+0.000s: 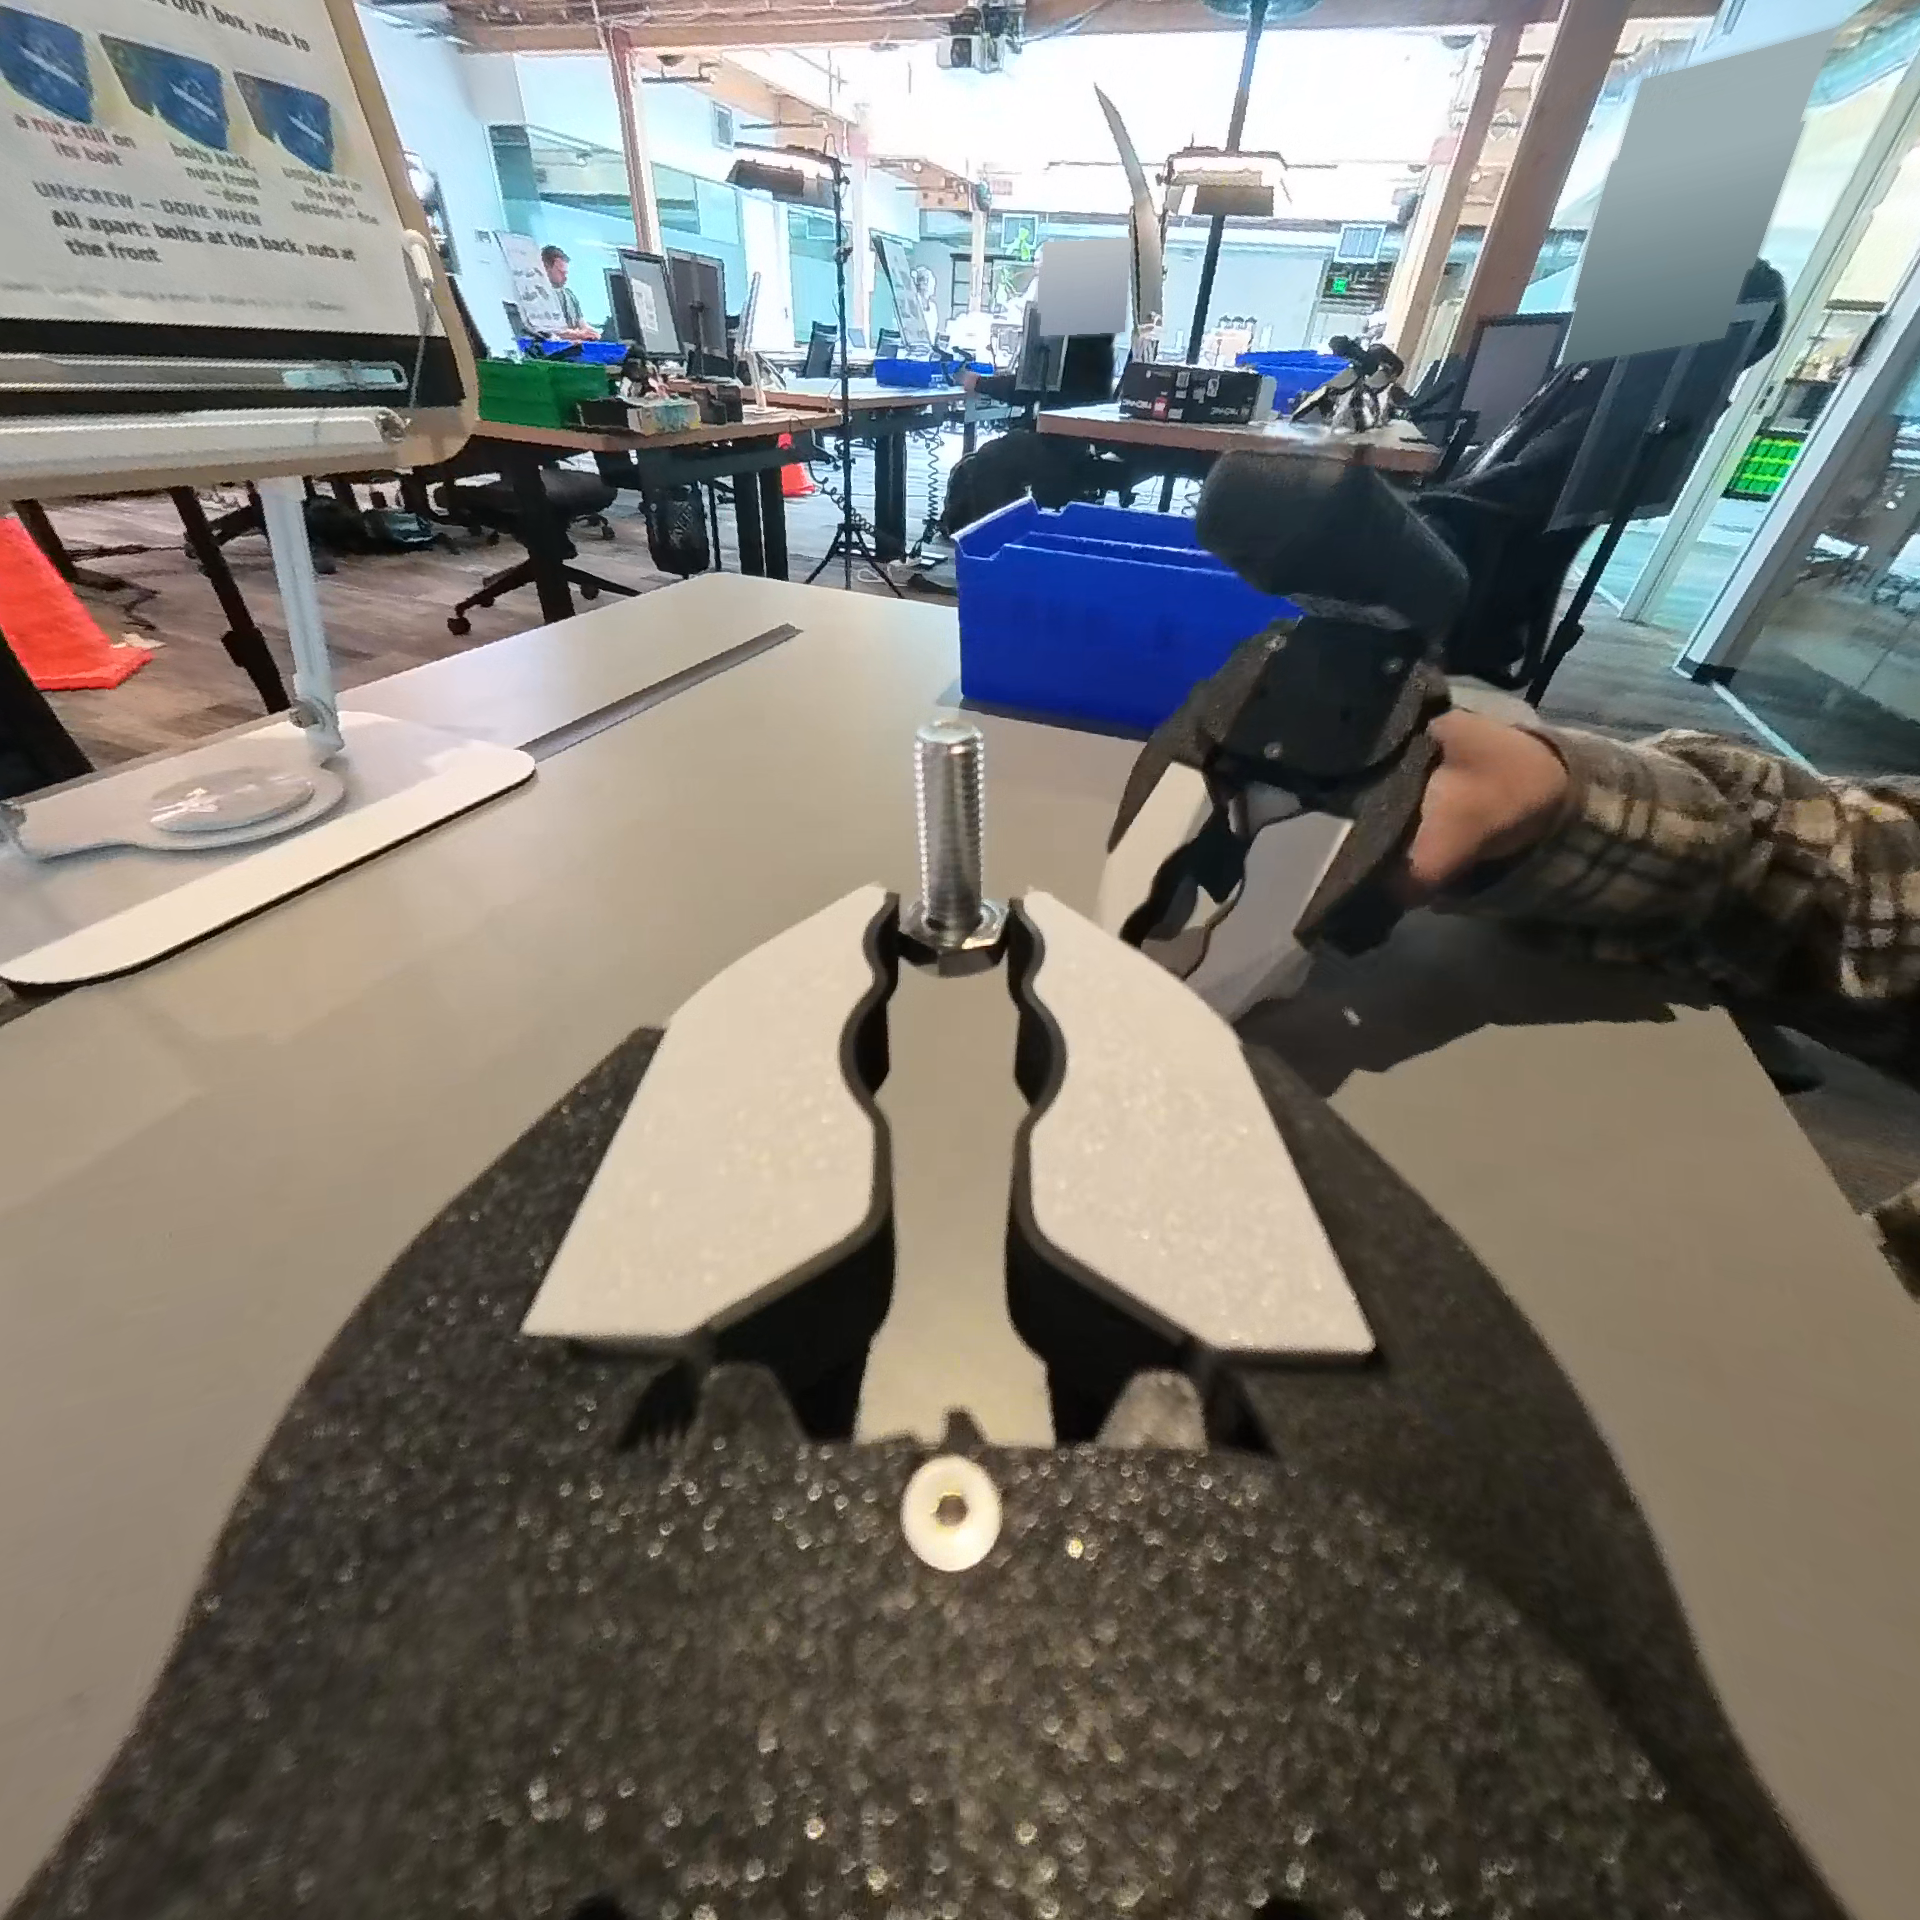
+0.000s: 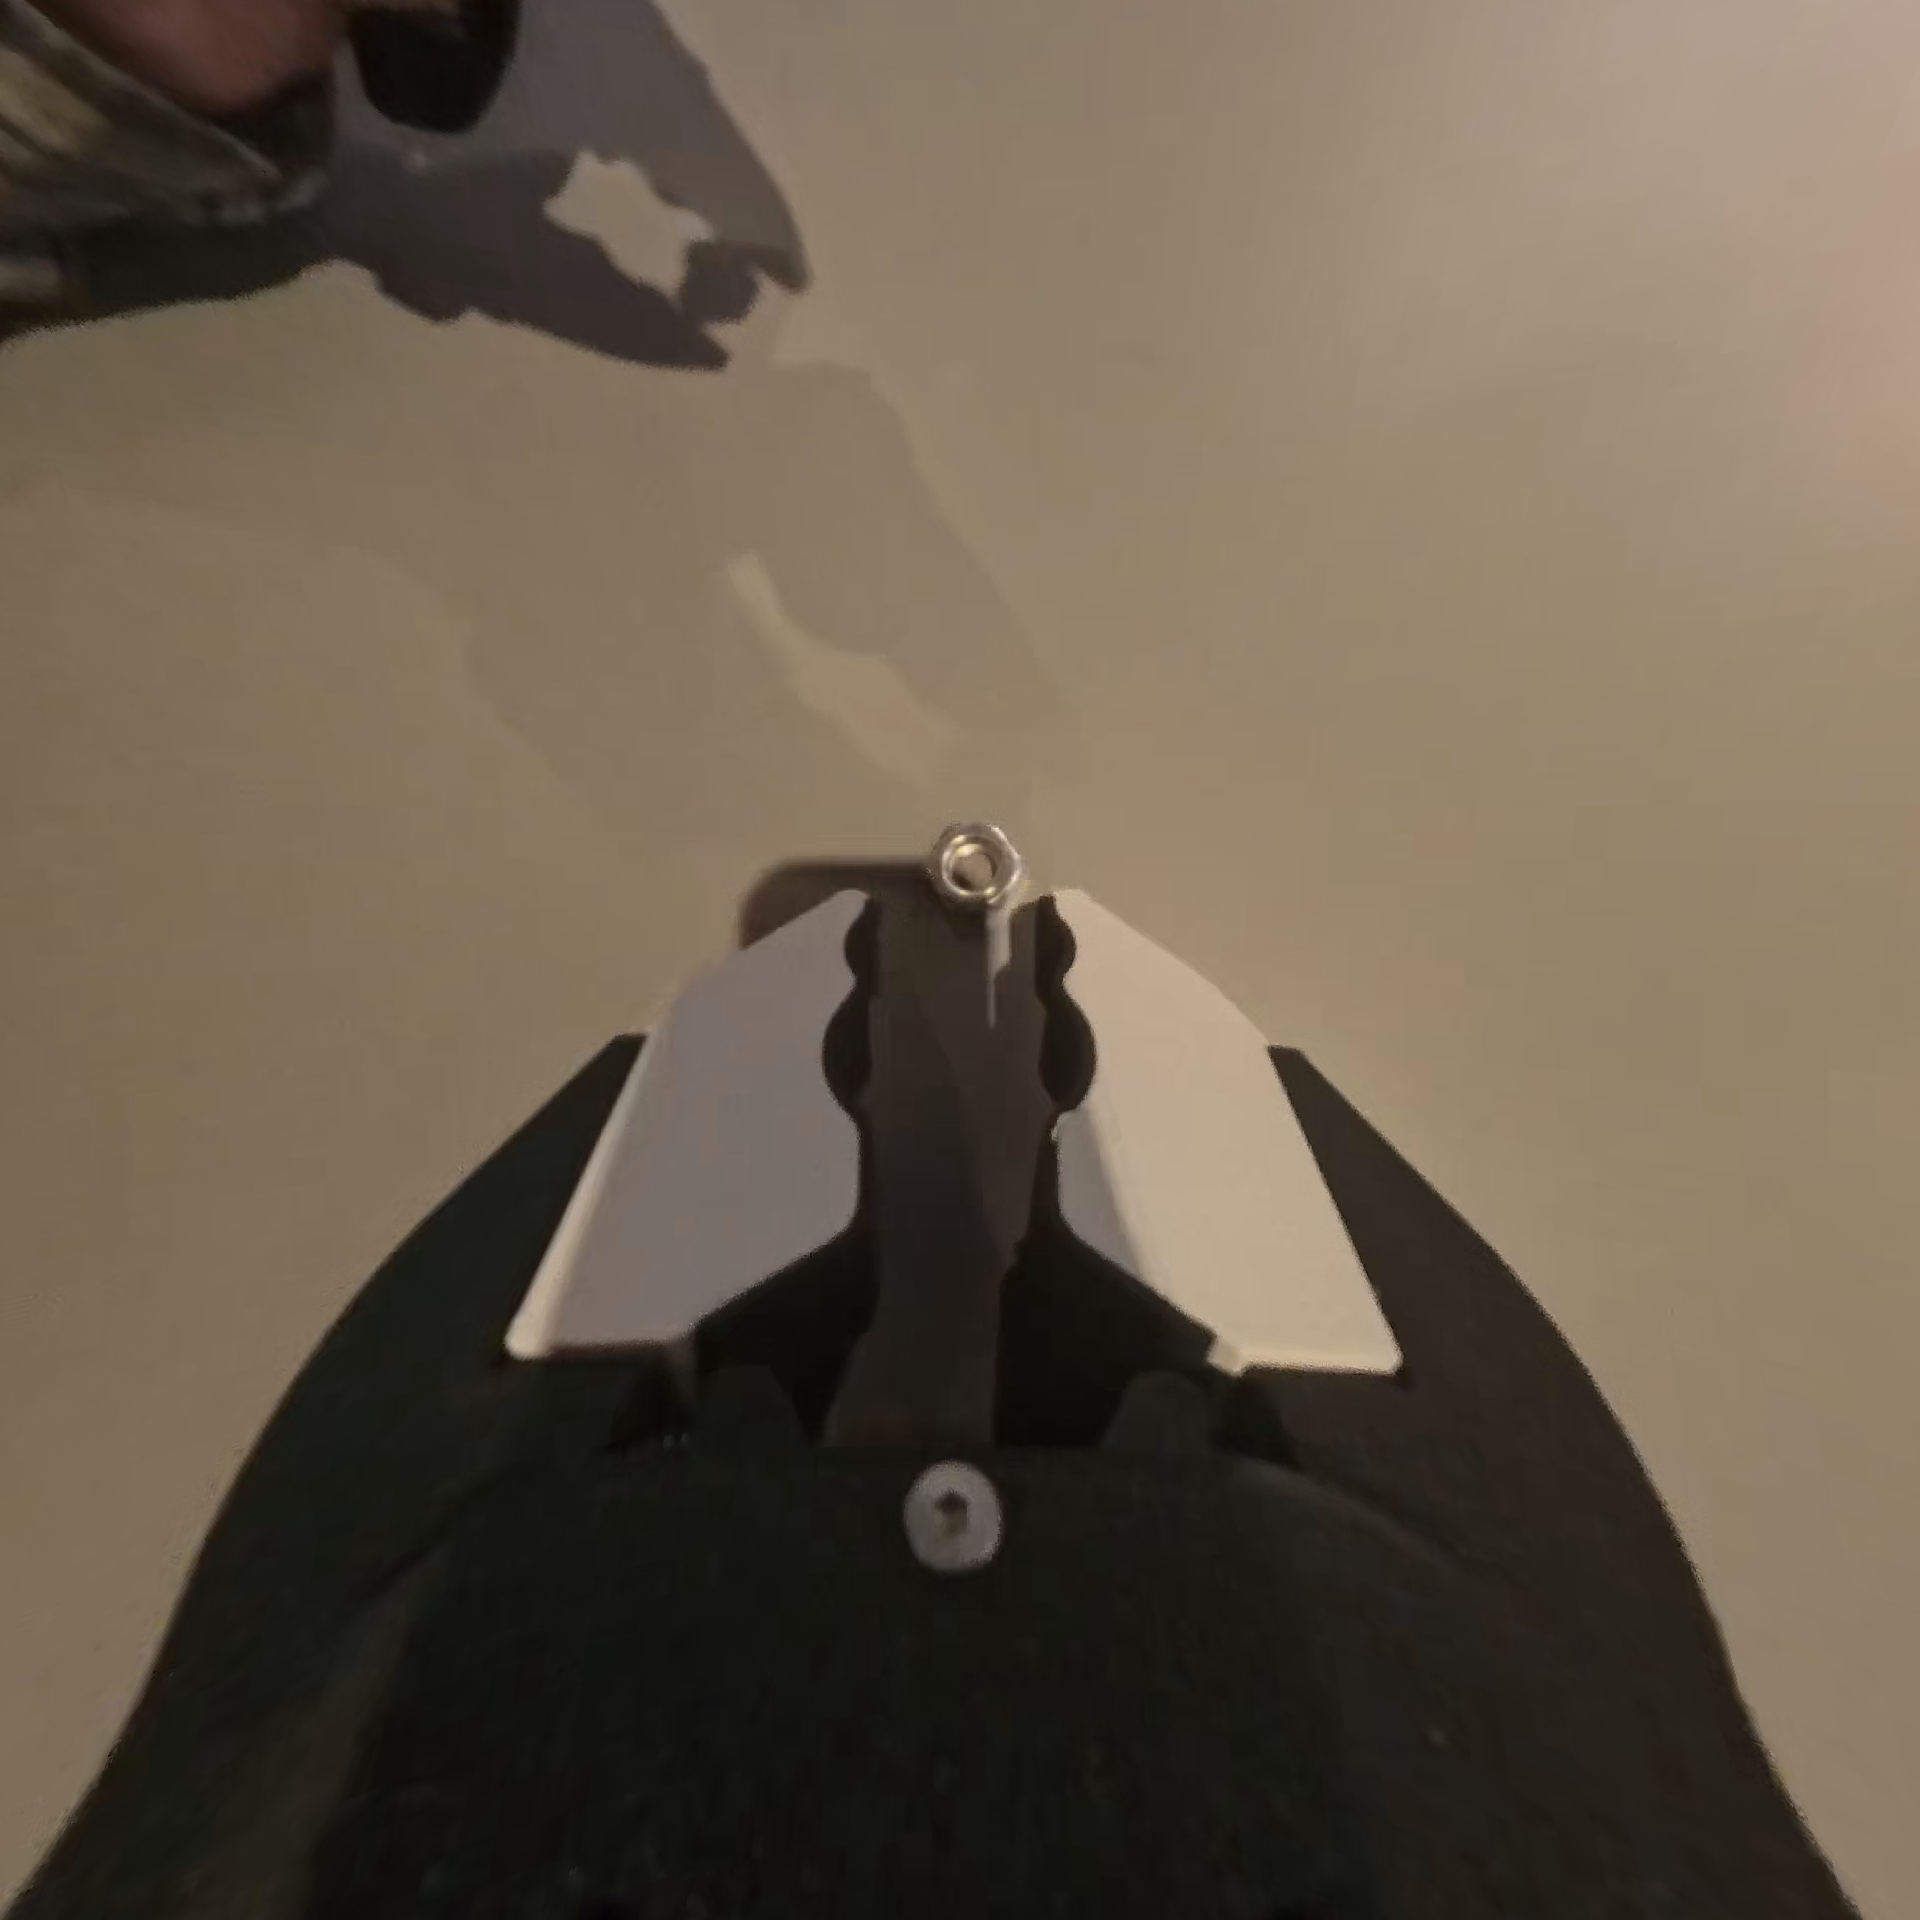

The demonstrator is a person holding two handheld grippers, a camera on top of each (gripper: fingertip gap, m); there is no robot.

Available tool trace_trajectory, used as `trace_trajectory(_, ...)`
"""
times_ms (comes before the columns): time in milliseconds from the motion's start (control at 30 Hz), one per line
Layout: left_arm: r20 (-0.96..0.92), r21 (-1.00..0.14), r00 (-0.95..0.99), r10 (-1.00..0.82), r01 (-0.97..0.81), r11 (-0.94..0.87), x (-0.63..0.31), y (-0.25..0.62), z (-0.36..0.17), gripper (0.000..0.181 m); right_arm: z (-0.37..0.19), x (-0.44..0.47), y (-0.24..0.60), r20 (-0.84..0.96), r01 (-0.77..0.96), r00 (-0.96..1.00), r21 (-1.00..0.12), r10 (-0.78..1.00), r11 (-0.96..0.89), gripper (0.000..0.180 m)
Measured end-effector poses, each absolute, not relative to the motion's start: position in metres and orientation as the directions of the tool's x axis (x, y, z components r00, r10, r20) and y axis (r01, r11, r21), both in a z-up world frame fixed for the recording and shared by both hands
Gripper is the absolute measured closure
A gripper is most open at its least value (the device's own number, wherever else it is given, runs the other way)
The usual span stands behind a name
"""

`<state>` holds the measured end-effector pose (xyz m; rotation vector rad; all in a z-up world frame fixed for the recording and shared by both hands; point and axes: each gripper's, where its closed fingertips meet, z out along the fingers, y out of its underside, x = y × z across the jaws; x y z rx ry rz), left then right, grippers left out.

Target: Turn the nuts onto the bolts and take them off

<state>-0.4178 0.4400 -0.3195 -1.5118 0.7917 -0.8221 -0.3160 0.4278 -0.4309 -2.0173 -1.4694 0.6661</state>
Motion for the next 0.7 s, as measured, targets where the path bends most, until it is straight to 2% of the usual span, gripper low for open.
trace_trajectory(167, 0.069, -0.995, 0.527, -0.847, -0.029, -0.098, -0.421, 0.442, -0.321, 0.162, -0.434, -0.314, 0.430, 0.007, 0.786, 0.234, -0.590, 0.972, -0.185, 0.149)
trace_trajectory(300, 0.074, -0.993, 0.534, -0.842, -0.037, -0.111, -0.428, 0.447, -0.322, 0.162, -0.423, -0.305, 0.430, 0.034, 0.908, 0.058, -0.417, 0.998, -0.038, 0.148)
trace_trajectory(433, 0.055, -0.991, 0.543, -0.838, -0.070, -0.111, -0.435, 0.452, -0.326, 0.162, -0.414, -0.310, 0.427, 0.006, 0.951, -0.142, -0.278, 0.990, 0.138, 0.151)
trace_trajectory(700, 0.030, -0.988, 0.542, -0.840, -0.114, -0.108, -0.435, 0.453, -0.333, 0.162, -0.423, -0.323, 0.426, -0.020, 0.954, -0.249, -0.176, 0.968, 0.242, 0.153)
